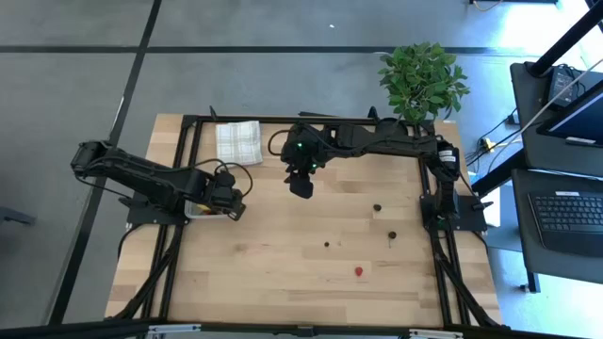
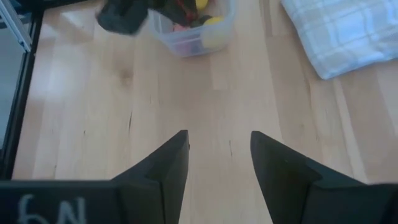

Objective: Pick and placing Produce into tupperware
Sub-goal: Put the blue berry into the transparent bin

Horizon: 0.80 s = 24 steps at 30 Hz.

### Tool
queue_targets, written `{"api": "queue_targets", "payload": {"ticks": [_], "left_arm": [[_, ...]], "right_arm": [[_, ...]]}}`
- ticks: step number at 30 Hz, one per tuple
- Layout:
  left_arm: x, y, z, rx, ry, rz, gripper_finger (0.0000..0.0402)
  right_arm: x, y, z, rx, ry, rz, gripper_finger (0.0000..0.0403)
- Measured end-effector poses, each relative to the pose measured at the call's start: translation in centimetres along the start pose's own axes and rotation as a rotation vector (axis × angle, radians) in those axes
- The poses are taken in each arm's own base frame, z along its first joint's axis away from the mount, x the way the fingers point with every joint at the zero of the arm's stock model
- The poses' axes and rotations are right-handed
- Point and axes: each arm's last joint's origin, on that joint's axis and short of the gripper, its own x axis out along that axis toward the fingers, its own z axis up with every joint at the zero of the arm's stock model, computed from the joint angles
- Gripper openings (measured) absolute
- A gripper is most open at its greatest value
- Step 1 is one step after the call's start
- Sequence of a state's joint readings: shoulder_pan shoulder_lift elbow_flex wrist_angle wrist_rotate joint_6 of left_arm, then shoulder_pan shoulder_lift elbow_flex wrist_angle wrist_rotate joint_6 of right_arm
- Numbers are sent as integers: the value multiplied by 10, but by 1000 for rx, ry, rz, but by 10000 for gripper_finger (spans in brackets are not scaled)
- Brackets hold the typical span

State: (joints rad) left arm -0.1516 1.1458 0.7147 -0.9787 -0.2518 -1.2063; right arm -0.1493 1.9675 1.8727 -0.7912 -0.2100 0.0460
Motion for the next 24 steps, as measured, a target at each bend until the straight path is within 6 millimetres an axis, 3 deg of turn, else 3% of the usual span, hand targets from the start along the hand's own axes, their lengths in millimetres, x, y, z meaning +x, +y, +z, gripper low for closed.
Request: {"api": "queue_targets", "payload": {"ticks": [5, 12, 18, 24], "left_arm": [[-25, -2, 9, 16, -88, -95, 94], [-60, 2, 20, 80, -262, -185, 79], [-71, 3, 24, 181, -375, -234, 67], [-76, -3, 26, 326, -441, -282, 61]], "right_arm": [[-6, 3, -2, 37, 55, -1, 174], [-9, 13, -19, 57, 247, 1, 174], [-12, 33, -42, 141, 472, -15, 174], [-12, 60, -54, 155, 559, -133, 174]]}}
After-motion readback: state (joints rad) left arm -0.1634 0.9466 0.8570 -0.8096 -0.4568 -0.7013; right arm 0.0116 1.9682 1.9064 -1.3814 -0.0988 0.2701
